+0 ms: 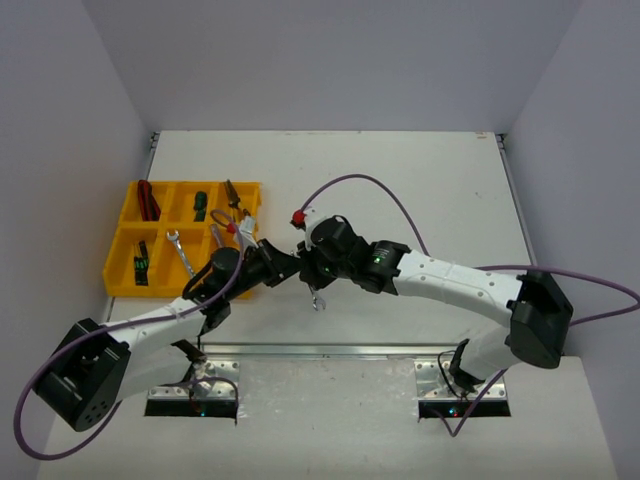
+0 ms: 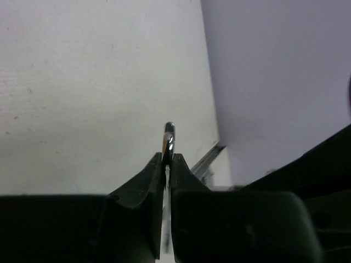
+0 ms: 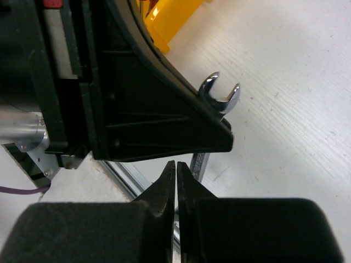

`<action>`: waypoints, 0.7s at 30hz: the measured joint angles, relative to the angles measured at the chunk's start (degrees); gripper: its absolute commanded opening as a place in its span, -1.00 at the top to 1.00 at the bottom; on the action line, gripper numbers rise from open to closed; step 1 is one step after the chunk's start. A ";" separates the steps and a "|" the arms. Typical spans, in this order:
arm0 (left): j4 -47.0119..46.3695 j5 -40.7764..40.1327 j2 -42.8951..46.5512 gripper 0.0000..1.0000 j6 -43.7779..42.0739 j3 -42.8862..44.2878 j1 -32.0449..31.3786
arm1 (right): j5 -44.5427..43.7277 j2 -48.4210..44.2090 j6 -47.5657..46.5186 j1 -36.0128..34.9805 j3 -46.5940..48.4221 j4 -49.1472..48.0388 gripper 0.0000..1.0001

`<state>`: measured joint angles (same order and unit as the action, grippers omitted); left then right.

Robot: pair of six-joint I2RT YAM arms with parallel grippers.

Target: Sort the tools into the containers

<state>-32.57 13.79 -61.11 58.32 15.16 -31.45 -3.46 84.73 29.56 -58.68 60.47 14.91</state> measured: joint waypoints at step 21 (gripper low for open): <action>52.76 -36.57 5.13 1.00 -26.40 31.73 22.58 | -8.32 -26.36 3.68 12.69 -15.83 3.03 -0.89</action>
<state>20.19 -22.78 -55.98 31.92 46.89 -8.87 -11.78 58.36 33.24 -45.98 44.64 17.94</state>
